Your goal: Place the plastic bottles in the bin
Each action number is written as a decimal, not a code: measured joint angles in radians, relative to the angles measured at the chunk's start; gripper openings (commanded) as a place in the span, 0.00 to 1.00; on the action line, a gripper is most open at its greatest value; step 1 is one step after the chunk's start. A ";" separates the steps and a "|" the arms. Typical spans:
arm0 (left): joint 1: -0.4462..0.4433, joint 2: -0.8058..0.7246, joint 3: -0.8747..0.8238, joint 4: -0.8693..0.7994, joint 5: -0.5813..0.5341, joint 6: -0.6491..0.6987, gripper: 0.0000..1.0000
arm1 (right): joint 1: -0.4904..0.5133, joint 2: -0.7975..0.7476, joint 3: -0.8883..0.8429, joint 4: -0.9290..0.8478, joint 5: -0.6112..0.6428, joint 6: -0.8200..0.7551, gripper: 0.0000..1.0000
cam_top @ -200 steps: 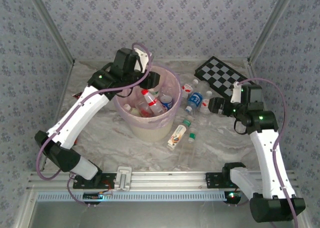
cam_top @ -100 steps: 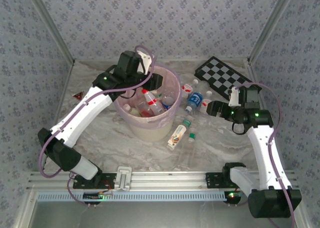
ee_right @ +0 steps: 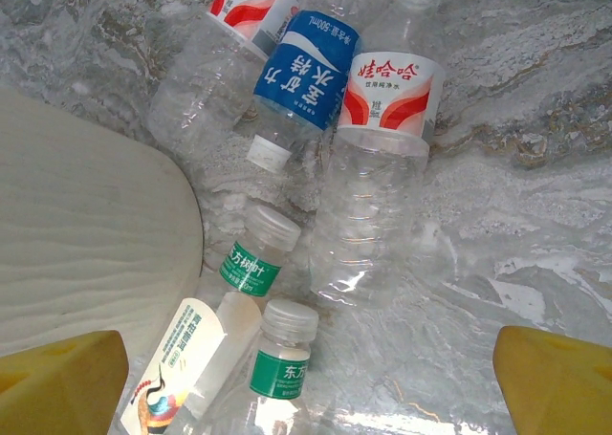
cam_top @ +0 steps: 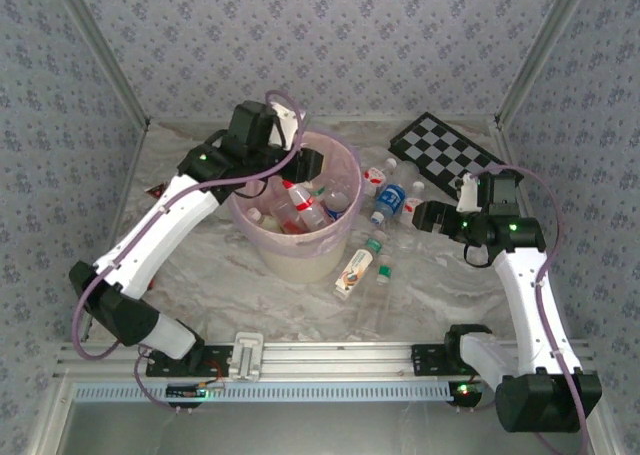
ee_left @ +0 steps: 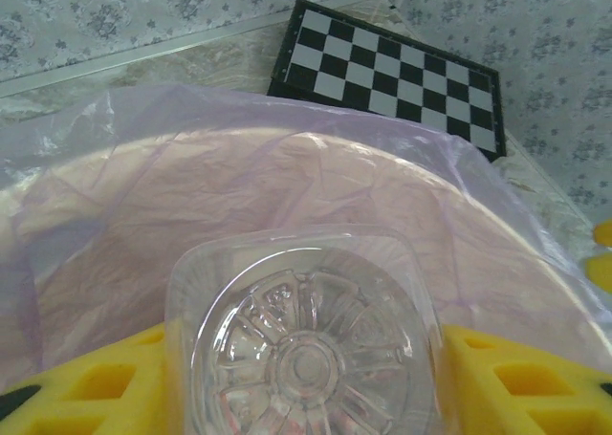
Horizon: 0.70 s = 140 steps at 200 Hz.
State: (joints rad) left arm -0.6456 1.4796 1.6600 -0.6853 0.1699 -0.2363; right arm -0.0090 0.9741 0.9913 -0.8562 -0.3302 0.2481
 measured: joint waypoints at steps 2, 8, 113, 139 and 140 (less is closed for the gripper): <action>0.001 -0.003 0.000 -0.002 0.002 0.000 0.00 | 0.000 0.000 0.000 0.000 0.000 0.000 1.00; 0.006 -0.019 0.000 -0.006 0.014 0.000 0.00 | 0.000 0.001 -0.001 0.002 0.000 0.000 1.00; 0.048 -0.074 -0.172 -0.006 0.180 -0.066 0.11 | 0.000 0.008 -0.009 0.015 -0.008 0.000 1.00; 0.066 -0.058 -0.212 0.036 0.216 -0.087 0.43 | 0.000 0.008 -0.009 0.016 -0.009 0.002 1.00; 0.066 -0.058 -0.212 0.037 0.216 -0.088 0.44 | 0.000 0.008 -0.009 0.016 -0.010 0.002 1.00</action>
State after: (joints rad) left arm -0.5793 1.4220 1.4479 -0.6487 0.3855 -0.3244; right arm -0.0090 0.9817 0.9825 -0.8406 -0.3397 0.2504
